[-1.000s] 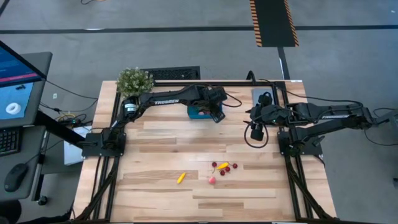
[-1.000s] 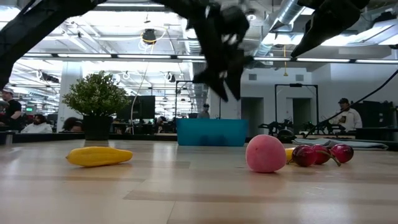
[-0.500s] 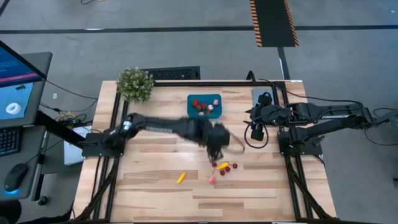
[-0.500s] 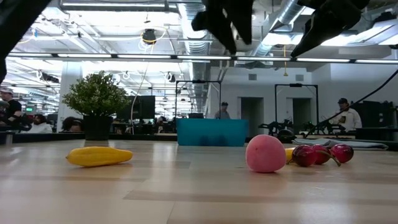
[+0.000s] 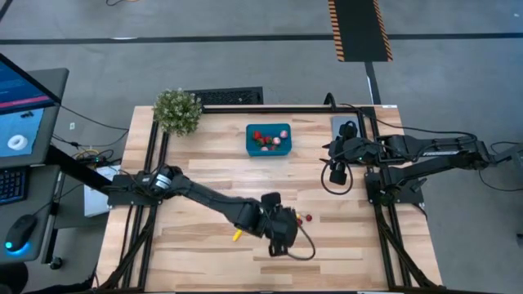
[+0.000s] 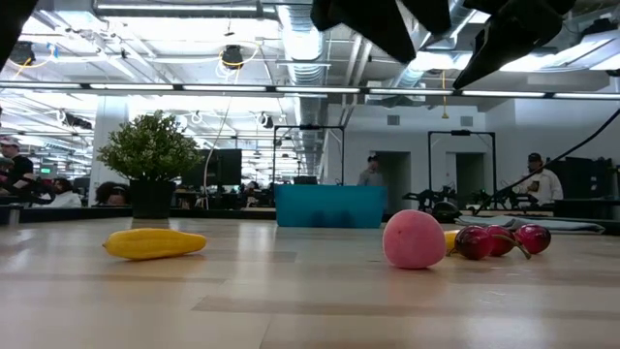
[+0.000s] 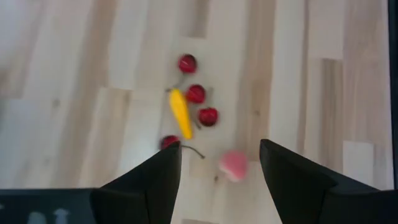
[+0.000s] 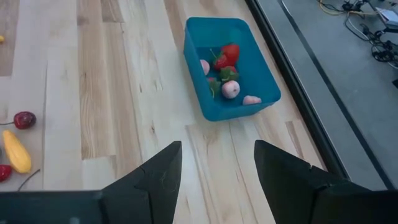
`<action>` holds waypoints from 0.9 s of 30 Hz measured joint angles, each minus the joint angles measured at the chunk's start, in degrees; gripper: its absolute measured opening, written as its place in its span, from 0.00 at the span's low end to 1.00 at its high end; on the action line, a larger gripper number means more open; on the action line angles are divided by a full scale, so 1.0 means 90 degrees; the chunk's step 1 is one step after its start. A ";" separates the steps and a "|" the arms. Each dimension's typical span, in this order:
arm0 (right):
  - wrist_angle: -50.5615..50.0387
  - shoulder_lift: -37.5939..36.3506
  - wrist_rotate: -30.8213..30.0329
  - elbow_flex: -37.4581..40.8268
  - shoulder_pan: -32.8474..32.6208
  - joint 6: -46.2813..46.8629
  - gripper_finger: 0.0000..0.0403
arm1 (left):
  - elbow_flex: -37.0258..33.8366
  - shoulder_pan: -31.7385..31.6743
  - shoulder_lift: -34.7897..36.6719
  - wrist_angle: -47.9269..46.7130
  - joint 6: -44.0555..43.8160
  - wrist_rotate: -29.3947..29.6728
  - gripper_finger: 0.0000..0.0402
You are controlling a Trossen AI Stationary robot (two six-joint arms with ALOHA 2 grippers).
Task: Pick and placing Produce into tupperware
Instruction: Put the peach into the blue bin
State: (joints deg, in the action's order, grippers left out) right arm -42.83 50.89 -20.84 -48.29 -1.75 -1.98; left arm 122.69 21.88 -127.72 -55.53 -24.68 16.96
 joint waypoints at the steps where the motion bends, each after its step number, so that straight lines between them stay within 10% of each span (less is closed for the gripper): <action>1: -0.0001 0.0000 0.0000 0.0000 -0.0001 0.0000 0.56 | -0.0106 0.0024 -0.0002 0.0120 0.0002 -0.0022 0.53; 27: -0.0007 0.0000 0.0002 0.0000 -0.0001 0.0000 0.56 | -0.2123 0.0035 0.0010 0.2165 0.0156 -0.0342 0.66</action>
State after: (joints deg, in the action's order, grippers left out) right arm -42.89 50.89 -20.82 -48.29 -1.75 -1.98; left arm 103.58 22.20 -127.63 -36.05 -23.28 13.88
